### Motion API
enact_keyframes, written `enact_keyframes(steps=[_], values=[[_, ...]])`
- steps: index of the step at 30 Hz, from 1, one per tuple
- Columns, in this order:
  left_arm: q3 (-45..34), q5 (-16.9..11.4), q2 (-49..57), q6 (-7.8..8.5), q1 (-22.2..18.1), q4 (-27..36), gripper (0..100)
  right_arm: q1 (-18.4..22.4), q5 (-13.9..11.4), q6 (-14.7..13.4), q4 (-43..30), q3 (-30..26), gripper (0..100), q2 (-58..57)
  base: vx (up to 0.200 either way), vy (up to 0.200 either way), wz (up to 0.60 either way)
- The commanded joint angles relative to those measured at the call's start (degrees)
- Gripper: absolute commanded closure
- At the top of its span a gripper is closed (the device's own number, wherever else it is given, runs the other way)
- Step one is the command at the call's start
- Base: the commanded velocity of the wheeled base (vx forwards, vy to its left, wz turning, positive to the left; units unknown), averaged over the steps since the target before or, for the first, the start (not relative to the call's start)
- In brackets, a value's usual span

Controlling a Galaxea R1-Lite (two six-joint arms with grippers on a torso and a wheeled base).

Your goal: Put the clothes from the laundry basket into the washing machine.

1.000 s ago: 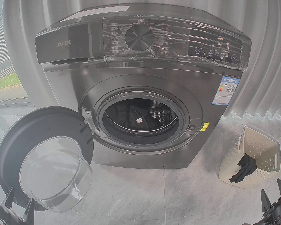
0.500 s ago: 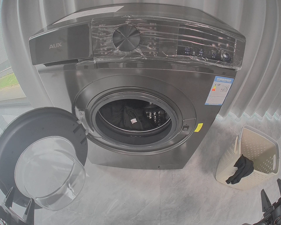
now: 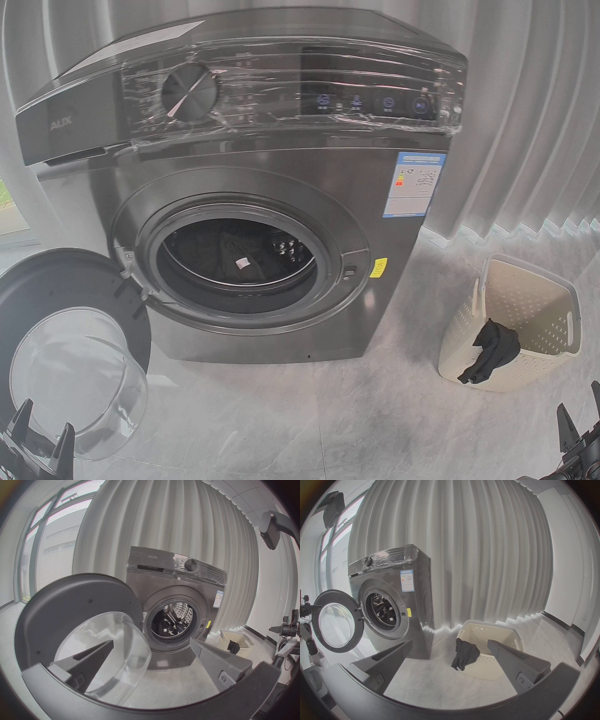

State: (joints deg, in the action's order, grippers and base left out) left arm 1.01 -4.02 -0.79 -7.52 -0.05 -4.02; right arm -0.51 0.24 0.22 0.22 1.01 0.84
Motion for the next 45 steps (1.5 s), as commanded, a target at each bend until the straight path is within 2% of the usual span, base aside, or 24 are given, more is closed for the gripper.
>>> enact_keyframes(steps=[1,5,18,25,34,45], values=[[-1.01,-0.02,0.62,-0.04,-0.04,-0.02,0,-0.02,0.02,0.04,0.04,-1.01,0,-0.84,0.0,0.0,0.0],[-1.01,-0.02,0.62,-0.12,-0.04,-0.02,0,-0.02,0.02,0.04,0.04,-1.01,0,-0.84,0.0,0.0,0.0],[-1.01,-0.02,0.62,-0.12,-0.04,-0.02,0,-0.02,0.02,0.04,0.04,-1.01,0,-0.84,0.0,-0.2,0.0],[-1.01,-0.02,0.62,-0.21,-0.04,-0.02,0,-0.02,0.02,0.04,0.04,-1.01,0,-0.84,0.0,0.0,0.0],[-1.01,-0.02,0.62,-0.21,-0.04,-0.02,0,-0.02,0.02,0.13,0.04,-1.01,0,-0.84,0.0,0.0,-0.6],[-1.01,-0.02,0.62,-0.3,-0.04,-0.02,0,-0.02,0.02,0.04,0.04,-1.01,0,-0.84,0.0,0.0,0.0]])
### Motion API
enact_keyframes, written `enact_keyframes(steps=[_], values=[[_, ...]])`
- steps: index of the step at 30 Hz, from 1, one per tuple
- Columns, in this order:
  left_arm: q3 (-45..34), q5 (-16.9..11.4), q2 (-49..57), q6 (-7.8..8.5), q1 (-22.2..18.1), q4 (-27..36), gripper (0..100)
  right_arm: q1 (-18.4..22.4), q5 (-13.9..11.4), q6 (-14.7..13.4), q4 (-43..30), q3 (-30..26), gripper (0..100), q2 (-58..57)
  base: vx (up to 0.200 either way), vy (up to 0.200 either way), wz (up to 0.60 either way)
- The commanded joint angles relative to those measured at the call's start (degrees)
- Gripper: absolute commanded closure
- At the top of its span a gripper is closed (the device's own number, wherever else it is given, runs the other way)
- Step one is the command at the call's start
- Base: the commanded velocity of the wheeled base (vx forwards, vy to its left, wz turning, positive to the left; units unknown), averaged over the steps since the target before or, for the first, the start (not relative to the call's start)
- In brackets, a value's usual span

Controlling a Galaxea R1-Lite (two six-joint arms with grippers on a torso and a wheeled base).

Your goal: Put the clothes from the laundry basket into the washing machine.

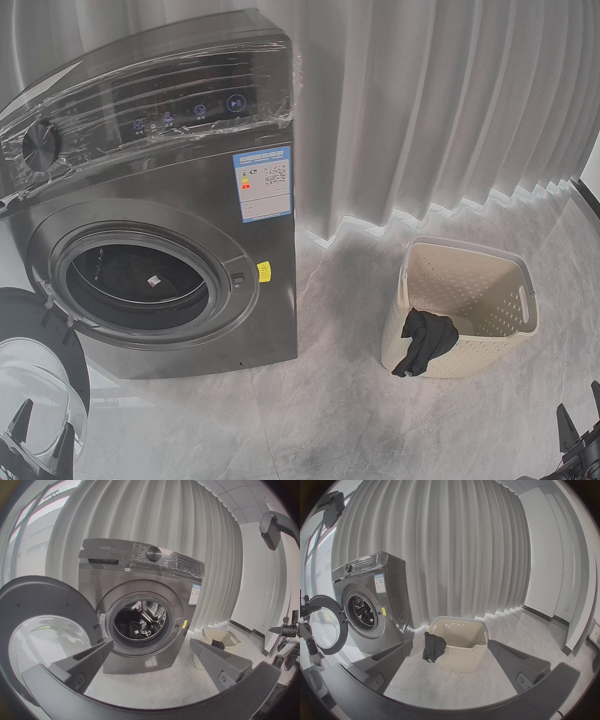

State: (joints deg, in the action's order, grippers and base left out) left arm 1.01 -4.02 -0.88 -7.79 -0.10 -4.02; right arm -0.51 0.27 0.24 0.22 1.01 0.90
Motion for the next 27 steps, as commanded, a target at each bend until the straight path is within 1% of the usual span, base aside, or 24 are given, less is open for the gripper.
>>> enact_keyframes(steps=[1,2,8,22,27], values=[[-1.01,-0.02,0.7,-0.03,0.01,-0.02,0,-0.02,0.0,0.02,0.04,-1.01,0,-0.9,0.0,0.0,0.0],[-1.01,-0.02,0.7,0.06,0.01,-0.02,0,-0.02,0.0,0.02,0.04,-1.01,0,-0.9,0.0,0.0,0.0],[-1.01,-0.02,0.7,0.14,0.01,-0.02,0,-0.02,0.0,0.02,0.04,-1.01,0,-0.9,0.0,-0.2,0.0],[-1.01,-0.02,0.7,-0.12,0.01,-0.02,0,-0.02,0.0,0.11,0.04,-1.01,0,-0.9,0.0,0.0,0.0],[-1.01,-0.02,0.79,-0.12,0.01,-0.02,0,-0.02,0.0,0.11,0.04,-1.01,0,-0.9,0.0,0.0,-0.6]])
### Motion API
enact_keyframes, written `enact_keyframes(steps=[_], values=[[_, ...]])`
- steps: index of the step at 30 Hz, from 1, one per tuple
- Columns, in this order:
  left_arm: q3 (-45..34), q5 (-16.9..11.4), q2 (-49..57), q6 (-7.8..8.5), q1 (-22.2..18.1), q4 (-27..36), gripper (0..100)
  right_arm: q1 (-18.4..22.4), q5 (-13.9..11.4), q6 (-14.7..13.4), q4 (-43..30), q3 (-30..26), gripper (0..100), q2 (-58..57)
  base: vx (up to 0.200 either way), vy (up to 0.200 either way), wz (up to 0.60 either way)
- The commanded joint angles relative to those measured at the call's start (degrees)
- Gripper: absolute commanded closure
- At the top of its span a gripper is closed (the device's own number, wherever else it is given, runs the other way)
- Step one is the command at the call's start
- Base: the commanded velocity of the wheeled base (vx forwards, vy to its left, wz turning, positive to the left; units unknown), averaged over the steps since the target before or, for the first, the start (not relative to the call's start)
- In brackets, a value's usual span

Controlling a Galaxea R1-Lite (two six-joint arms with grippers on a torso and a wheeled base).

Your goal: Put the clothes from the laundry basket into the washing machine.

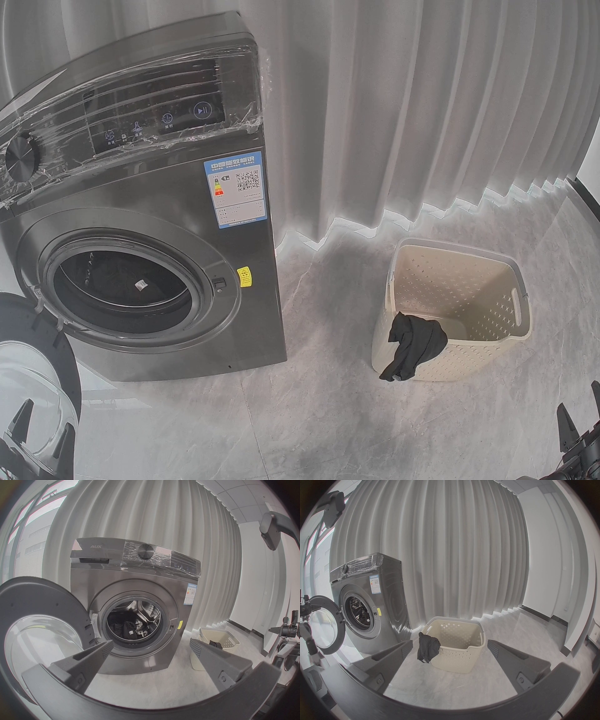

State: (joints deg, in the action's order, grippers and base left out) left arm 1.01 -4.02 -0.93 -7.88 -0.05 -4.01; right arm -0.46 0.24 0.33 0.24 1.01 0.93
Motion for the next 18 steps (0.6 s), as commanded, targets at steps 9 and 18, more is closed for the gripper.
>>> enact_keyframes(steps=[9,18], values=[[-1.01,-0.02,0.75,-0.04,-0.04,-0.03,0,-0.06,0.02,0.02,0.02,-1.01,0,-0.93,0.0,0.0,-0.27],[-1.01,-0.02,0.75,-0.12,-0.04,-0.03,0,-0.06,0.02,0.02,0.02,-1.01,0,-0.93,0.0,0.0,0.0]])
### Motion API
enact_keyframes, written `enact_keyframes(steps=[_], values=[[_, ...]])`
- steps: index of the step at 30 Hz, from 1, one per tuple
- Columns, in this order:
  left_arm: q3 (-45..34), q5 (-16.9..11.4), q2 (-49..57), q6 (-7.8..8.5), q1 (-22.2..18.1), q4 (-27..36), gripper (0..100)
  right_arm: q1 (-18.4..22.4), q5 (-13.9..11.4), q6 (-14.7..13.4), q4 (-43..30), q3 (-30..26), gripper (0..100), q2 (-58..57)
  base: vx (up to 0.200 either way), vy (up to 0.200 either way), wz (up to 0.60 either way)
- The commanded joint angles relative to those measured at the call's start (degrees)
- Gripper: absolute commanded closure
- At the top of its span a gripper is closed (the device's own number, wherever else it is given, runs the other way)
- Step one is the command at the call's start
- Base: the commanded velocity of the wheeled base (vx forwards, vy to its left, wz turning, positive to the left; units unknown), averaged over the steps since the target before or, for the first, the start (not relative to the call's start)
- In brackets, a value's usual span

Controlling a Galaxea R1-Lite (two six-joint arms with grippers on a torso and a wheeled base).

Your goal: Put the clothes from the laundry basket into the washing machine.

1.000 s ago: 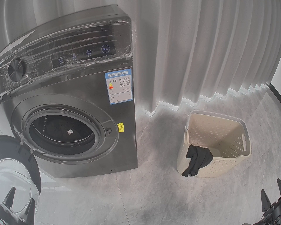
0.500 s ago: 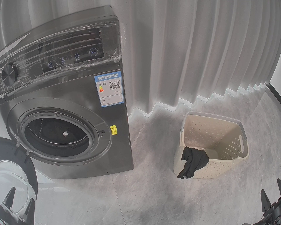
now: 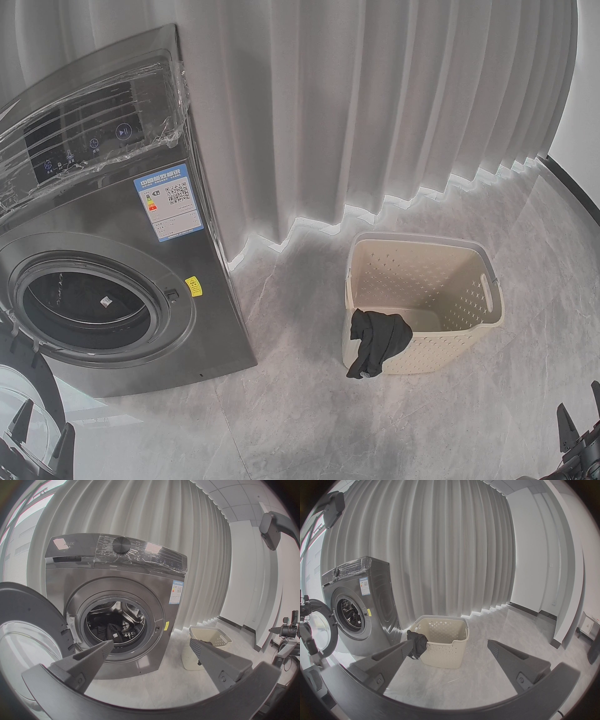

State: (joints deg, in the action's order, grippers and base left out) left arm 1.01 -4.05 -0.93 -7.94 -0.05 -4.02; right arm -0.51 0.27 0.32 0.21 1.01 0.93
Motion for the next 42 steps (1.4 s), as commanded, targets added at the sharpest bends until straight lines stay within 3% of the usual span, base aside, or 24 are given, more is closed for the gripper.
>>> enact_keyframes(steps=[1,36,42], values=[[-1.01,0.0,0.75,-0.06,0.05,-0.02,0,-0.02,0.0,0.03,0.06,-1.01,0,-0.93,0.0,0.0,0.0],[-1.01,0.0,0.75,-0.06,0.05,-0.02,0,-0.02,0.0,0.03,0.06,-1.01,0,-0.93,0.0,0.0,0.0],[-1.01,0.0,0.75,-0.15,0.05,-0.02,0,-0.02,0.0,0.03,-0.03,-1.01,0,-0.93,0.2,0.0,0.0]])
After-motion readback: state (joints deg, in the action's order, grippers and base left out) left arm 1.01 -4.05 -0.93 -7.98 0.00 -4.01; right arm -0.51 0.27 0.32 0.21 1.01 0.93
